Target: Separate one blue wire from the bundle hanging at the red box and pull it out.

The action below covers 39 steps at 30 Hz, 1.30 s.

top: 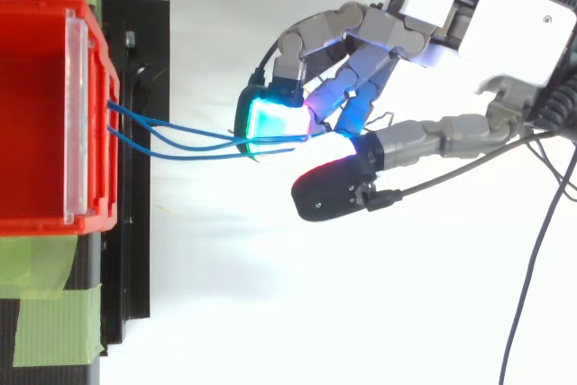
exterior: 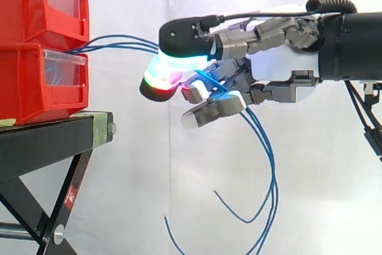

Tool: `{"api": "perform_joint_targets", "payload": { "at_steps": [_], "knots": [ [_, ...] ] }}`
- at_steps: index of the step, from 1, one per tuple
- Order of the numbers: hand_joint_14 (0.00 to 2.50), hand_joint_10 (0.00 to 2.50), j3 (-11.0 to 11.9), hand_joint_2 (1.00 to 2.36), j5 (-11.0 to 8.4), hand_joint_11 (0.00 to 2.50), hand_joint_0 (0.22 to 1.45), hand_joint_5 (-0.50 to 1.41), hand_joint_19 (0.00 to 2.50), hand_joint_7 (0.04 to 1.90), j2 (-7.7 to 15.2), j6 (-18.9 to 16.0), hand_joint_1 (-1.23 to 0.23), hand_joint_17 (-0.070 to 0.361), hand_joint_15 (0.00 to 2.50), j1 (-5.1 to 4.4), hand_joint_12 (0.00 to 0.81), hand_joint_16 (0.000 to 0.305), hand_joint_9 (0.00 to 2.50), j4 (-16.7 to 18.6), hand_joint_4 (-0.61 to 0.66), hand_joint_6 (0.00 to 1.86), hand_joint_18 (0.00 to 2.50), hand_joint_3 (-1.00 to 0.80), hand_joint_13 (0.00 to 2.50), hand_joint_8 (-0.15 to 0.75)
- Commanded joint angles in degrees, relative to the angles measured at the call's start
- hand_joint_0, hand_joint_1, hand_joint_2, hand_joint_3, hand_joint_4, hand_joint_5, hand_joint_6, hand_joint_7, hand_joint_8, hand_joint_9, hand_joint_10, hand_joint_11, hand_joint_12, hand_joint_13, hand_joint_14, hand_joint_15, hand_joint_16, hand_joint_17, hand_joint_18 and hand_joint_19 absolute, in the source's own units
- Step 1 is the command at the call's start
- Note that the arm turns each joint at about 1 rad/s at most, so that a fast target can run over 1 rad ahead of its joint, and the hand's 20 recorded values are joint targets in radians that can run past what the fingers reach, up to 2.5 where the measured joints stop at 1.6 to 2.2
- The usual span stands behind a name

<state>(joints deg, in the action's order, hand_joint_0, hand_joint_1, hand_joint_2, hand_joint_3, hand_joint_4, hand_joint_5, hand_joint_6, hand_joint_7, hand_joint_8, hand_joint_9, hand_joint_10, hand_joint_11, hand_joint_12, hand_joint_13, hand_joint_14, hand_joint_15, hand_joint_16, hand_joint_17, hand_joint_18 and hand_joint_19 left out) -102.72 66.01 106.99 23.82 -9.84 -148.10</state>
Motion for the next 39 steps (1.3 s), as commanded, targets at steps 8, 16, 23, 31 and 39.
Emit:
{"api": "perform_joint_targets", "payload": {
  "at_steps": [8,16,23,31,39],
  "knots": [
    [0.02,0.02,0.0,1.0,0.0,1.29,0.63,-0.23,0.47,0.96,0.0,0.0,-0.57,0.112,1.32,0.0,0.311,0.05,1.05,0.0,0.18,0.84,0.55,-0.5,1.42,0.306],
    [0.02,0.02,0.0,1.0,0.0,1.28,0.63,-0.23,0.48,0.97,0.1,0.1,-0.55,0.113,1.31,0.0,0.314,0.05,1.06,0.0,0.18,0.84,0.56,-0.45,1.42,0.314],
    [0.02,0.01,0.2,1.01,0.18,1.3,0.64,-0.22,0.47,0.98,-0.8,-0.5,-0.67,0.114,1.32,0.26,0.306,0.051,1.09,0.0,0.16,0.85,0.58,-0.35,1.43,0.324],
    [0.02,0.02,0.9,1.02,-0.35,1.31,0.65,-0.22,0.47,0.96,-0.7,-0.1,-0.74,0.112,1.32,0.18,0.313,0.05,1.11,-0.8,0.15,0.85,0.59,-0.28,1.43,0.322],
    [0.02,0.02,0.9,1.02,-1.41,1.3,0.72,-0.23,0.45,0.98,-0.8,0.0,-0.88,0.112,1.31,-0.09,0.31,0.05,1.06,-0.5,0.16,0.86,0.59,-0.29,1.41,0.304]
  ]
}}
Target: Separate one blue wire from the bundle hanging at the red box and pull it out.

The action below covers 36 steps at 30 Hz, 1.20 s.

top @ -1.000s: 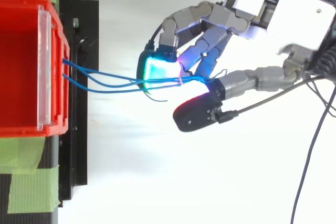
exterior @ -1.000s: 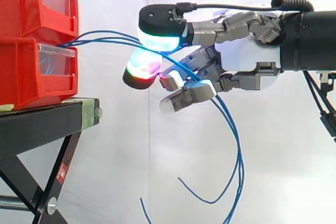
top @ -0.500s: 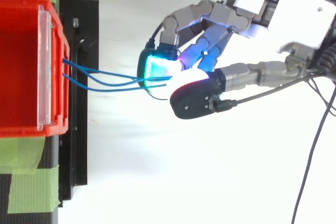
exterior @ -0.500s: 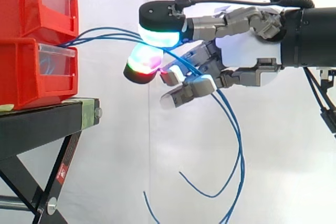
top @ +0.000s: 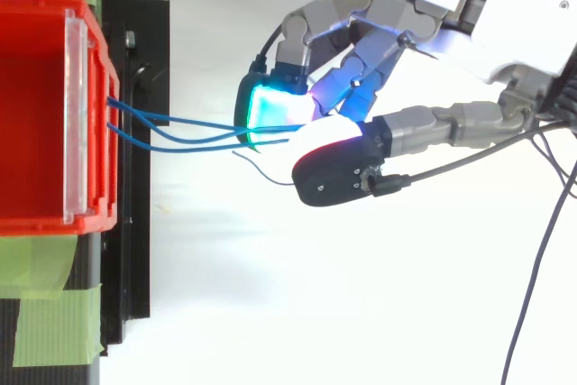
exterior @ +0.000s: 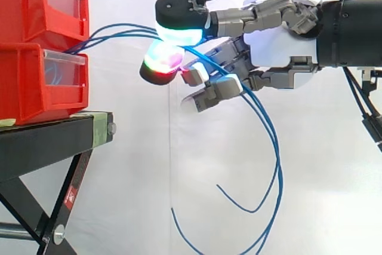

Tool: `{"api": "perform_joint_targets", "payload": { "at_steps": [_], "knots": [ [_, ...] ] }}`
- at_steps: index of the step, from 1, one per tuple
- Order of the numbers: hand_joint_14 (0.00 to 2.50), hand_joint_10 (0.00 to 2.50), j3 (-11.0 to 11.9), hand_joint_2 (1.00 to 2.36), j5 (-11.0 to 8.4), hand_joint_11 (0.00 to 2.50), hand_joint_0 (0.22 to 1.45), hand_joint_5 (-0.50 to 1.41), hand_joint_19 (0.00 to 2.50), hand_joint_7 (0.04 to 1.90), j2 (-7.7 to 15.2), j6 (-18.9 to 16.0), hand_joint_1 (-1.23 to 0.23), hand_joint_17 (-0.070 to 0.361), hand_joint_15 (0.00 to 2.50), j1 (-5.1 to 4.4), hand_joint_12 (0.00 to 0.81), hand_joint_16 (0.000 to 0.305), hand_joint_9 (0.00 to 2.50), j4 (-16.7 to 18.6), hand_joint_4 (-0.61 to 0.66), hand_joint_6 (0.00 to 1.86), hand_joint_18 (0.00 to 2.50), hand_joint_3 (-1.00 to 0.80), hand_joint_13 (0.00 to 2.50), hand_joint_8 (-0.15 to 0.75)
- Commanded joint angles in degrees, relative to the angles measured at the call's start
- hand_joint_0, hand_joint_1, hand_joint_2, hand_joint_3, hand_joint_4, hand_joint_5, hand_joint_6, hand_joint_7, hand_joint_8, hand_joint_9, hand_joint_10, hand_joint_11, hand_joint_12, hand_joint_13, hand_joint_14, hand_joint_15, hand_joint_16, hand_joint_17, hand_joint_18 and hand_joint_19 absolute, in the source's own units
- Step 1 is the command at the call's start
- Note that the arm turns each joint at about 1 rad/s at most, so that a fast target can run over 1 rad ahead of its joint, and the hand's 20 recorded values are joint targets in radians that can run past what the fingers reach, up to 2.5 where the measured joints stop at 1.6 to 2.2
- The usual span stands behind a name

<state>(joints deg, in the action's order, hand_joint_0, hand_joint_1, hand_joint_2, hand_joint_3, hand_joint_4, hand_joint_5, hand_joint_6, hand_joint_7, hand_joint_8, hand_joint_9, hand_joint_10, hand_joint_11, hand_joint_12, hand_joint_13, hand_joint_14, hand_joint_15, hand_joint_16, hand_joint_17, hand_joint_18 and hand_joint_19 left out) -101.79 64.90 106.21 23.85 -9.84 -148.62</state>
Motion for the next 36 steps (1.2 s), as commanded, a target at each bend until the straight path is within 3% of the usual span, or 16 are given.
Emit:
{"api": "perform_joint_targets", "payload": {
  "at_steps": [1,16,23,36],
  "knots": [
    [0.02,0.02,0.0,1.02,-0.3,1.3,0.74,-0.23,0.45,0.99,0.0,0.2,-0.89,0.111,1.33,-0.09,0.305,0.049,1.04,0.1,0.17,0.86,0.59,-0.31,1.41,0.3],
    [0.02,0.01,0.0,1.0,-0.74,1.3,0.75,-0.25,0.44,0.96,0.1,0.6,-0.92,0.11,1.37,-0.27,0.302,0.049,0.92,0.5,0.17,0.87,0.61,-0.49,1.39,0.289],
    [0.02,0.02,0.0,1.0,-0.74,1.29,0.62,-0.25,0.51,0.96,0.1,0.6,-0.7,0.113,1.4,-0.27,0.299,0.05,0.96,0.7,0.19,0.86,0.61,-0.5,1.42,0.302],
    [0.02,0.02,-0.1,1.0,-0.83,1.27,0.61,-0.24,0.53,0.96,0.1,0.6,-0.53,0.115,1.4,-0.27,0.291,0.051,1.03,0.5,0.2,0.85,0.64,-0.5,1.46,0.319]
  ]
}}
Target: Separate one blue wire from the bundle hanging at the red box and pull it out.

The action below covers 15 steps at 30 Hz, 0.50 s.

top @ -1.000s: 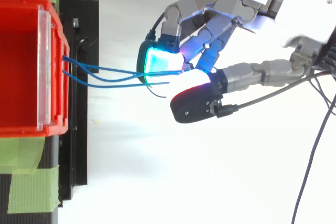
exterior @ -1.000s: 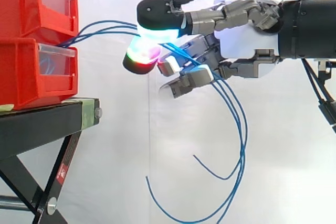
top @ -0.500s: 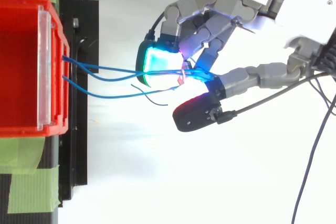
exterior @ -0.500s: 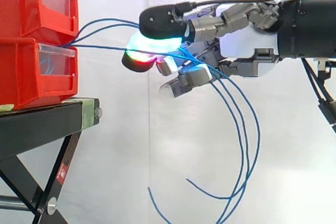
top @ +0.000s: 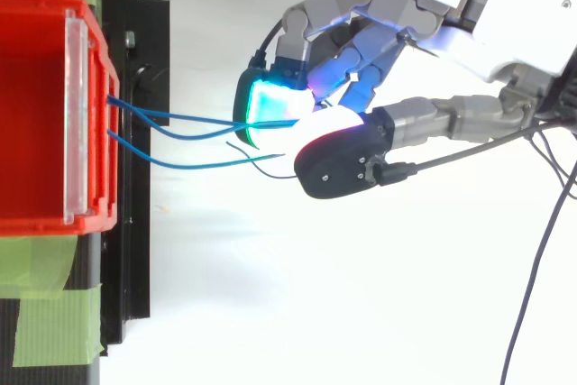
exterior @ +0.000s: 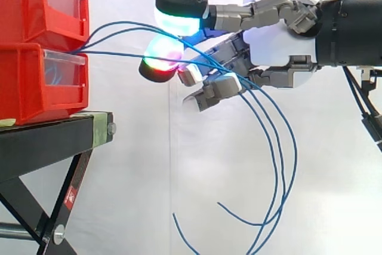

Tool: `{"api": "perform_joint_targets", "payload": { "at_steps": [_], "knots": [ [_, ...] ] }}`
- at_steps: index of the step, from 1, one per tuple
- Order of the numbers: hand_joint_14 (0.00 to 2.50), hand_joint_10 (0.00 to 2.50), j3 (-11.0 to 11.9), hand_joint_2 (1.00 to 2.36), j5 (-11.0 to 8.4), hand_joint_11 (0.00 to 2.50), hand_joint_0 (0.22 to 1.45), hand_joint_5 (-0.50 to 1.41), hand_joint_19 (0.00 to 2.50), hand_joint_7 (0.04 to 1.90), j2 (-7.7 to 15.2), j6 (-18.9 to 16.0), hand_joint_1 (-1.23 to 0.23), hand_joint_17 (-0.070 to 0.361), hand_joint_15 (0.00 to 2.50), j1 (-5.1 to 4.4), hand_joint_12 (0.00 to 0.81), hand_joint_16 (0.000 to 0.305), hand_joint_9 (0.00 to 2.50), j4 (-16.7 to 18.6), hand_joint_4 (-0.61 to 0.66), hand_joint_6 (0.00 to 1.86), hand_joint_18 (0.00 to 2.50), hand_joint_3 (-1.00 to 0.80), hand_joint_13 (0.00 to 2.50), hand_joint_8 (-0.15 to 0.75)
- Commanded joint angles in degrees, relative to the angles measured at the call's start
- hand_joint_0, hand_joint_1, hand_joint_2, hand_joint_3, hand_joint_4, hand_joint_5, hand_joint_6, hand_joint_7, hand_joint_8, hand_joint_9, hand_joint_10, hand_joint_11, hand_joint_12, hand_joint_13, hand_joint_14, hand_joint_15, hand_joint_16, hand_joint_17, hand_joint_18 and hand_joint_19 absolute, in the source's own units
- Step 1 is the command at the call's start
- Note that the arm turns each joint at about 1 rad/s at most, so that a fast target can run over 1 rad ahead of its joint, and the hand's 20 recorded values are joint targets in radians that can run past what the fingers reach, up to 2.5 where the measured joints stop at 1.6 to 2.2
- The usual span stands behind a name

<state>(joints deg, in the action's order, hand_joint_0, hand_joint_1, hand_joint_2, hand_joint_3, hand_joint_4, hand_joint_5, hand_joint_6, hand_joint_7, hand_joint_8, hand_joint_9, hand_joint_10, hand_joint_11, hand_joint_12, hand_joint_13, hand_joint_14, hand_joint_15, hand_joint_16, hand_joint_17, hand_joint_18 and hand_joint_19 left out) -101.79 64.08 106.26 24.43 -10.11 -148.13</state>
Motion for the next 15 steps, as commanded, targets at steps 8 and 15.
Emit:
{"api": "perform_joint_targets", "payload": {
  "at_steps": [8,15],
  "knots": [
    [0.02,0.01,0.0,1.0,0.08,1.29,0.63,-0.23,0.54,0.97,0.0,0.0,-0.52,0.115,1.41,0.0,0.296,0.051,1.09,0.0,0.19,0.86,0.68,-0.45,1.49,0.326],
    [0.02,0.02,0.0,1.01,0.08,1.32,0.63,-0.22,0.54,0.97,0.0,0.1,-0.58,0.114,1.42,0.0,0.297,0.051,1.14,0.2,0.18,0.86,0.69,-0.37,1.5,0.335]
  ]
}}
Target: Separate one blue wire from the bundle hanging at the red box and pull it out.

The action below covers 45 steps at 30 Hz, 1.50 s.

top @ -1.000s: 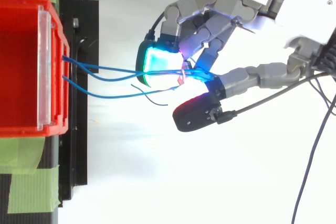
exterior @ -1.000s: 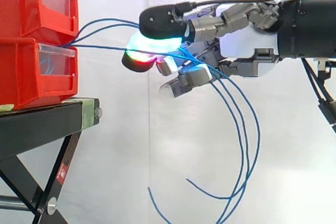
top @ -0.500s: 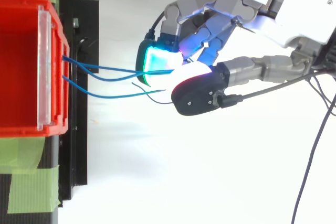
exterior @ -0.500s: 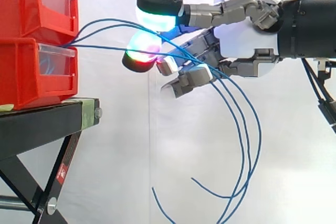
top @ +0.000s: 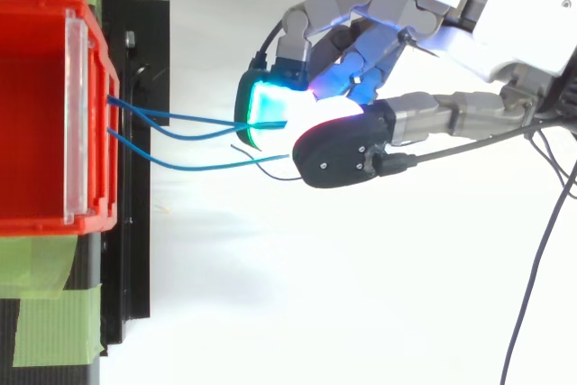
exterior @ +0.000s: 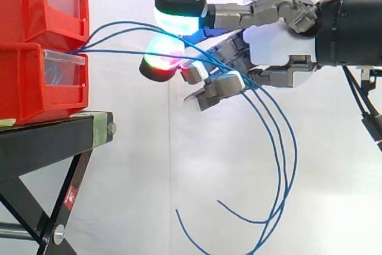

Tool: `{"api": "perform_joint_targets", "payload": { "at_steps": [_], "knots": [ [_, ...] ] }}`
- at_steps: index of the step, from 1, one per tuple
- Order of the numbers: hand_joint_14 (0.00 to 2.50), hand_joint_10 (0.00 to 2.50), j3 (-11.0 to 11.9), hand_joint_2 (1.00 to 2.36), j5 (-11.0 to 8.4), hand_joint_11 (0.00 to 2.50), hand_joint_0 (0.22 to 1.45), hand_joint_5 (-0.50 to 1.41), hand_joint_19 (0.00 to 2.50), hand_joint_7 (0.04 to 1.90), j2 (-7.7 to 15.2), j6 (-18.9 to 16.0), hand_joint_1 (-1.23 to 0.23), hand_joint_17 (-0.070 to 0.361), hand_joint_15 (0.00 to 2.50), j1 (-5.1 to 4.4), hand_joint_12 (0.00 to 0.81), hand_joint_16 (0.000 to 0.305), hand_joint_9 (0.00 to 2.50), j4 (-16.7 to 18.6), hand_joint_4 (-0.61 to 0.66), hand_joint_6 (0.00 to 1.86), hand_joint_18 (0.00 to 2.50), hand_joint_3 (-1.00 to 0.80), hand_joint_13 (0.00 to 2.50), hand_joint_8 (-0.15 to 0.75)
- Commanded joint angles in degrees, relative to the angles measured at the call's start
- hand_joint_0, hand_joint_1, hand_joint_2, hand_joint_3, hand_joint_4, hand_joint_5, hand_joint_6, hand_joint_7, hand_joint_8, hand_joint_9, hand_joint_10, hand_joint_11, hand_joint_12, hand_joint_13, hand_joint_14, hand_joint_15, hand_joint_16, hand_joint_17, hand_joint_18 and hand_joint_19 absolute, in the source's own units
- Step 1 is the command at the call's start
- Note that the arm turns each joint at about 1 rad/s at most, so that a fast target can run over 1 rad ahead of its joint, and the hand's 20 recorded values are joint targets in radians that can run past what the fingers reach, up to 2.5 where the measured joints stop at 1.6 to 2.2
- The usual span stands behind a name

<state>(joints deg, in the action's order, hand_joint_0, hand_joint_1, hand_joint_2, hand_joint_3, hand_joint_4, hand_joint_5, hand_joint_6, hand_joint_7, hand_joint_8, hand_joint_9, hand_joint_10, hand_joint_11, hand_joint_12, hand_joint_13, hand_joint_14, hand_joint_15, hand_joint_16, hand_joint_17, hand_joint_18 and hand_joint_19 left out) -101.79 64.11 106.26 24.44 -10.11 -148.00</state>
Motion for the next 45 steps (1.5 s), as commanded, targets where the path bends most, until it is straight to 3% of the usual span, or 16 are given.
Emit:
{"api": "perform_joint_targets", "payload": {
  "at_steps": [1,21,29,40,45],
  "knots": [
    [0.02,0.02,-0.1,1.01,0.05,1.32,0.64,-0.21,0.54,0.98,0.0,0.1,-0.6,0.113,1.41,0.0,0.295,0.05,1.15,0.1,0.18,0.86,0.69,-0.36,1.5,0.336],
    [0.02,0.02,0.0,1.02,0.05,1.32,0.64,-0.21,0.53,1.02,0.0,0.1,-0.84,0.112,1.43,0.0,0.301,0.05,1.14,0.0,0.13,0.86,0.67,-0.25,1.48,0.327],
    [0.02,0.02,0.0,1.02,0.05,1.31,0.64,-0.21,0.54,1.02,0.0,0.1,-0.84,0.112,1.43,0.0,0.298,0.05,1.12,0.1,0.15,0.86,0.66,-0.26,1.47,0.323],
    [0.02,0.02,0.0,1.02,-0.13,1.31,0.61,-0.21,0.56,1.07,0.0,0.1,-0.7,0.114,1.44,-0.09,0.295,0.051,1.13,0.1,0.13,0.86,0.65,-0.2,1.48,0.324],
    [0.02,0.02,0.0,1.03,-0.04,1.31,0.65,-0.22,0.54,1.05,0.0,0.1,-0.81,0.115,1.42,0.0,0.294,0.051,1.09,0.1,0.16,0.86,0.64,-0.15,1.45,0.307]
  ]
}}
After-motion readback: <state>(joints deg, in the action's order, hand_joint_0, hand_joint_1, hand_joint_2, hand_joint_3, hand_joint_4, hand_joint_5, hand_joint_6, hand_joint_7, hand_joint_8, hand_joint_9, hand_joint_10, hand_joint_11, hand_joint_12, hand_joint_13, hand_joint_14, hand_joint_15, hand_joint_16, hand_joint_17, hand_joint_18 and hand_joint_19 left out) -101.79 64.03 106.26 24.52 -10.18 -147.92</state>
